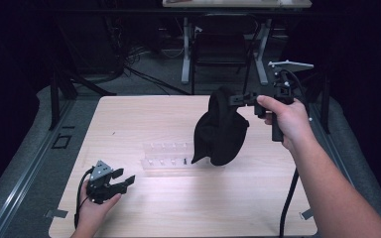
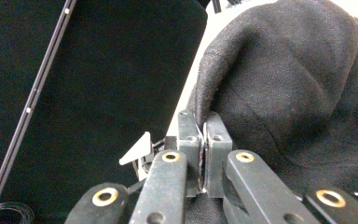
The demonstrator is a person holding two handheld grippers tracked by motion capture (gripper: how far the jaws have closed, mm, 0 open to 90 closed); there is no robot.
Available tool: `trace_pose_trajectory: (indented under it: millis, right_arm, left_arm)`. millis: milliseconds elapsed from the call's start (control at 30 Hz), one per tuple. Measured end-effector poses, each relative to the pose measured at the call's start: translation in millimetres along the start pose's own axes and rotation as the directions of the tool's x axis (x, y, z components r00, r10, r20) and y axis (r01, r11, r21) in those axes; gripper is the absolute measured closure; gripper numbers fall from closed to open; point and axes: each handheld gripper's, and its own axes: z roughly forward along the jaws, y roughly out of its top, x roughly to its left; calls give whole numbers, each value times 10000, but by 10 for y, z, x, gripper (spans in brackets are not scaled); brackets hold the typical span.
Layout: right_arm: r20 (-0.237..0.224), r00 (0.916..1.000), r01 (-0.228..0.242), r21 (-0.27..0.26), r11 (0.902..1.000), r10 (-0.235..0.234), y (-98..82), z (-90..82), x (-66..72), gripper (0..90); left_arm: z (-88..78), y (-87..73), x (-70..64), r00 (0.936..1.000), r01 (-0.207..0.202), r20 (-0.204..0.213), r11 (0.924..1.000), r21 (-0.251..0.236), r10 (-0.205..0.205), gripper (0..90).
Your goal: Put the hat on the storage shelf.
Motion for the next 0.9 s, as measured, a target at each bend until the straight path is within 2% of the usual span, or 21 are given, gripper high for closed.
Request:
trace_pose_trajectory:
  millis: [300,900]
  right_arm:
    - [75,10000,-14,81,10000,13,75,194,-19,881]
    - [121,9998,121,286,9995,-125,90,357,-19,880]
  left_arm:
    - [5,2,0,10000,14,11,10000,-21,-14,438]
    - [8,10,-13,10000,-63,25,10000,43,63,438]
